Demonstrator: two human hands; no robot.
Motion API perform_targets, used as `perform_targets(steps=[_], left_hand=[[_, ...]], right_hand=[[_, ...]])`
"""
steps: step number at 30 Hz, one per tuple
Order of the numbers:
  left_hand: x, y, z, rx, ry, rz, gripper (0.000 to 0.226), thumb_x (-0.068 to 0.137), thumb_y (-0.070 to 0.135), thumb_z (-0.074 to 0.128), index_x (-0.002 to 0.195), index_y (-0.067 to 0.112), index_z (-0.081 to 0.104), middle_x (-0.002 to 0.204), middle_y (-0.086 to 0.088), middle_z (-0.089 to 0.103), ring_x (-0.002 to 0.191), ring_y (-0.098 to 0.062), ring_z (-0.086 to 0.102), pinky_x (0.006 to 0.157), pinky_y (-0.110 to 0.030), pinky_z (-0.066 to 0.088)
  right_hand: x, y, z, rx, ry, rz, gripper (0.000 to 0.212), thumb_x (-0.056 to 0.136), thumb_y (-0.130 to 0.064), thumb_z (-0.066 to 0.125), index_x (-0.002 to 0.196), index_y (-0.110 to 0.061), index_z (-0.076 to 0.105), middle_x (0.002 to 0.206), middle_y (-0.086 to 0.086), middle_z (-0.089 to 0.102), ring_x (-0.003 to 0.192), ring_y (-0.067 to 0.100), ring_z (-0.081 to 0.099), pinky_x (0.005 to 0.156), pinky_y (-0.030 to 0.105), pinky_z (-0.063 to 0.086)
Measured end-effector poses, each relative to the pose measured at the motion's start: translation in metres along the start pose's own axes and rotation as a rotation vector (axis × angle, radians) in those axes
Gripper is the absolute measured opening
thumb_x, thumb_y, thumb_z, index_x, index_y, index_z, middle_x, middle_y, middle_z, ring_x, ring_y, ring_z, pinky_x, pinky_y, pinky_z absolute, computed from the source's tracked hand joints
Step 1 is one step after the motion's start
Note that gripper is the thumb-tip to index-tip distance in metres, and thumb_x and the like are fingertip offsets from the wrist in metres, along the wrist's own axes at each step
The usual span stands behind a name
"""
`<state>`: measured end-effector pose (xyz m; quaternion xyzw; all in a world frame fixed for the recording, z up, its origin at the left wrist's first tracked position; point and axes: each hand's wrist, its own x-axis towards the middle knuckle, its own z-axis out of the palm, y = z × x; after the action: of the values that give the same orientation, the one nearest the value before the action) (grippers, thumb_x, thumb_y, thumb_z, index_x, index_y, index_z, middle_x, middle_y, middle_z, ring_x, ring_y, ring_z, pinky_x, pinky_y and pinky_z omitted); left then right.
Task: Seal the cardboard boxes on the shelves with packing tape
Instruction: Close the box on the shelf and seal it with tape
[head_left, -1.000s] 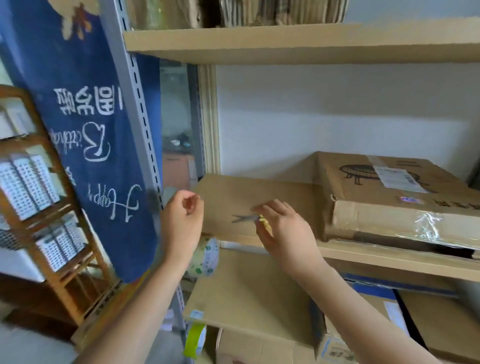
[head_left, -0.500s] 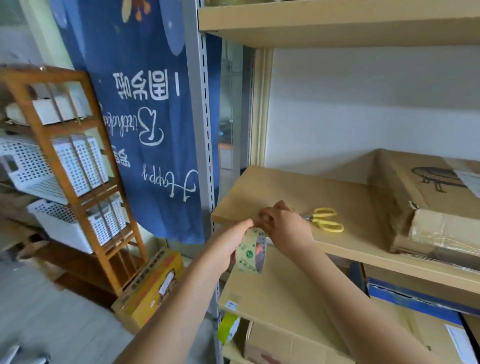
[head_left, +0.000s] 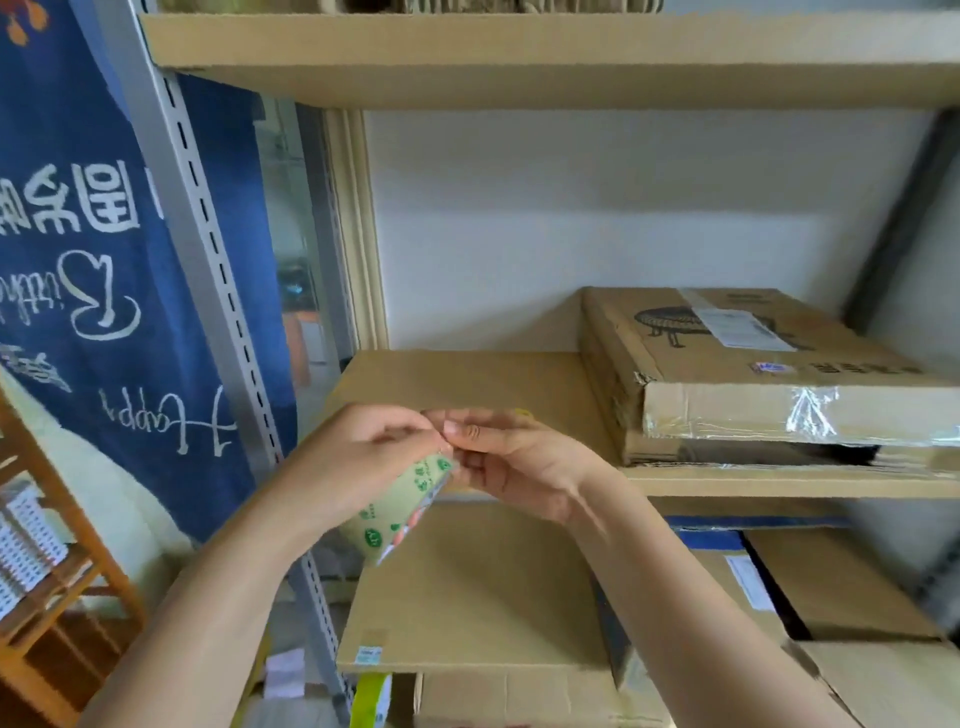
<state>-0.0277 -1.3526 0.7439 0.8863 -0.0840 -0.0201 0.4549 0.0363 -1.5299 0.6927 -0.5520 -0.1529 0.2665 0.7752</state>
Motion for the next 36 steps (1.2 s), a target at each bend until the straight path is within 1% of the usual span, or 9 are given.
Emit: perform_targets(steps=[4,9,12,14,18,22,27,32,36], left_hand=[[0.008,0.023,0.042,-0.036,-0.205,0.163,0.017,0.096,0.037,0.058,0.095,0.028,0.072,0.093,-0.003,0.076,0.080,-0.023,0.074,0.064,-0.032,0.060],[0.023,0.050,0.142,0.020,-0.346,0.271,0.026,0.089,0.058,0.053,0.098,0.038,0.065,0.085,0.006,0.073,0.067,-0.020,0.072,0.067,-0.044,0.061],[0.027,0.077,0.206,0.074,-0.386,0.376,0.032,0.095,0.059,0.047,0.117,0.038,0.059,0.097,0.013,0.067,0.072,0.003,0.063,0.064,-0.007,0.047],[0.028,0.099,0.240,0.137,-0.429,0.401,0.043,0.095,0.063,0.042,0.126,0.035,0.049,0.092,0.014,0.065,0.060,0.006,0.060,0.055,-0.004,0.043],[0.055,0.129,0.294,0.412,-0.415,0.492,0.050,0.087,0.076,0.039,0.122,0.039,0.042,0.087,0.010,0.068,0.074,-0.008,0.067,0.076,-0.035,0.056],[0.078,0.163,0.327,0.707,-0.173,0.597,0.055,0.090,0.070,0.042,0.133,0.036,0.039,0.115,0.008,0.065,0.104,-0.016,0.062,0.080,-0.032,0.051],[0.091,0.178,0.356,0.740,0.071,0.784,0.044,0.081,0.074,0.043,0.081,0.032,0.053,0.078,0.011,0.052,0.062,-0.018,0.058,0.048,-0.031,0.042],[0.091,0.172,0.368,0.571,0.146,0.908,0.038,0.072,0.057,0.063,0.067,0.019,0.060,0.091,0.001,0.041,0.061,-0.018,0.049,0.042,-0.032,0.043],[0.097,0.187,0.373,0.546,0.094,0.772,0.038,0.064,0.061,0.063,0.067,0.024,0.057,0.101,0.001,0.039,0.063,-0.010,0.050,0.044,-0.010,0.026]], right_hand=[[-0.075,-0.002,-0.034,0.122,0.217,-0.140,0.023,0.084,-0.005,0.064,0.106,-0.001,0.070,0.085,0.008,0.065,0.074,0.012,0.058,0.067,0.017,0.054],[-0.168,0.016,-0.074,-0.218,0.809,-0.445,0.023,0.077,-0.018,0.074,0.089,0.001,0.073,0.088,0.008,0.073,0.082,0.020,0.068,0.083,0.037,0.054],[-0.210,0.025,-0.105,-0.197,1.026,-0.620,0.020,0.079,-0.015,0.073,0.093,0.000,0.075,0.100,0.011,0.075,0.095,0.032,0.070,0.086,0.048,0.057],[-0.230,0.029,-0.133,-0.137,1.077,-0.676,0.014,0.088,-0.011,0.068,0.095,0.000,0.073,0.105,0.015,0.073,0.101,0.036,0.068,0.089,0.050,0.054],[-0.249,0.029,-0.187,-0.144,1.150,-0.744,0.011,0.092,-0.002,0.061,0.086,0.000,0.069,0.112,0.000,0.073,0.110,0.014,0.066,0.088,0.032,0.053],[-0.244,0.029,-0.242,-0.095,1.162,-0.883,0.015,0.096,-0.002,0.057,0.084,-0.007,0.065,0.113,0.006,0.068,0.114,0.025,0.061,0.096,0.042,0.050],[-0.249,0.031,-0.288,-0.006,1.097,-1.005,0.011,0.093,-0.013,0.059,0.084,-0.010,0.065,0.118,0.010,0.058,0.116,0.030,0.055,0.105,0.057,0.041],[-0.259,0.026,-0.302,-0.107,1.056,-1.091,0.009,0.090,-0.014,0.061,0.084,-0.010,0.066,0.128,0.008,0.054,0.115,0.034,0.055,0.103,0.056,0.043],[-0.259,0.023,-0.310,-0.138,1.032,-1.092,0.010,0.091,-0.011,0.058,0.086,-0.009,0.066,0.130,0.007,0.055,0.111,0.031,0.057,0.099,0.056,0.047]])
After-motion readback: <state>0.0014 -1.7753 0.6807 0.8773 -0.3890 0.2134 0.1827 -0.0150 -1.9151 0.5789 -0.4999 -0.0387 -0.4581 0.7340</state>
